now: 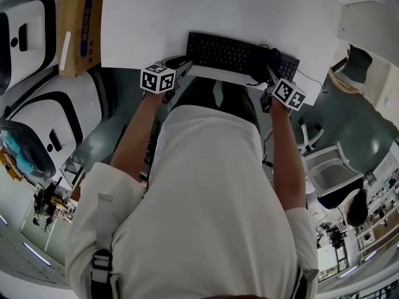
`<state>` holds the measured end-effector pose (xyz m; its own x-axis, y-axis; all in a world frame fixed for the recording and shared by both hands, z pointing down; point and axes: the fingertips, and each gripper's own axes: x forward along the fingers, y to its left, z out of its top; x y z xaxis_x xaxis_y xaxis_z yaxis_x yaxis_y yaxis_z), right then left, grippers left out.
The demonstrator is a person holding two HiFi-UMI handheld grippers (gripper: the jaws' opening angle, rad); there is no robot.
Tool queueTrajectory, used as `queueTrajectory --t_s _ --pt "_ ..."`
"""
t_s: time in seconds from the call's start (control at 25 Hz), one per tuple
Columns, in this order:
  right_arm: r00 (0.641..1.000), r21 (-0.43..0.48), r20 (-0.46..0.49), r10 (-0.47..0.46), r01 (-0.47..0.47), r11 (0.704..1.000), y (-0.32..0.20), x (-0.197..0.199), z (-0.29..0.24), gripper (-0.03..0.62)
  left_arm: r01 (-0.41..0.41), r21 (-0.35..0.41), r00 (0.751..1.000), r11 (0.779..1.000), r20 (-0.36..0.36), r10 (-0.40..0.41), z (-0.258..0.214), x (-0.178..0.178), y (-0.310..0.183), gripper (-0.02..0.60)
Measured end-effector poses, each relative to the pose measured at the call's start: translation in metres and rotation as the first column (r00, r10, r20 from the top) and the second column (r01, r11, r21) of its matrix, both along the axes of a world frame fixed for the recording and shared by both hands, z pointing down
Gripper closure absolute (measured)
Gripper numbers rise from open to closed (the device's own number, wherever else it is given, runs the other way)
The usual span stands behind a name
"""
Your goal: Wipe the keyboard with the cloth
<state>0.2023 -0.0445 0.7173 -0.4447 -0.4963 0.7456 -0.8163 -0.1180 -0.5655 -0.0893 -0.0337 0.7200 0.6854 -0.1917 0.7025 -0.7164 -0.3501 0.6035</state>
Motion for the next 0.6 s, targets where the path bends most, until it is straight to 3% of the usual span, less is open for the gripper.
queueTrajectory --t_s 0.6 --pt "0.997 -0.027 -0.068 0.031 -0.033 0.999 0.013 0.085 0.002 0.530 0.025 -0.001 0.999 1.000 0.033 -0.025 -0.001 0.004 0.004 0.457"
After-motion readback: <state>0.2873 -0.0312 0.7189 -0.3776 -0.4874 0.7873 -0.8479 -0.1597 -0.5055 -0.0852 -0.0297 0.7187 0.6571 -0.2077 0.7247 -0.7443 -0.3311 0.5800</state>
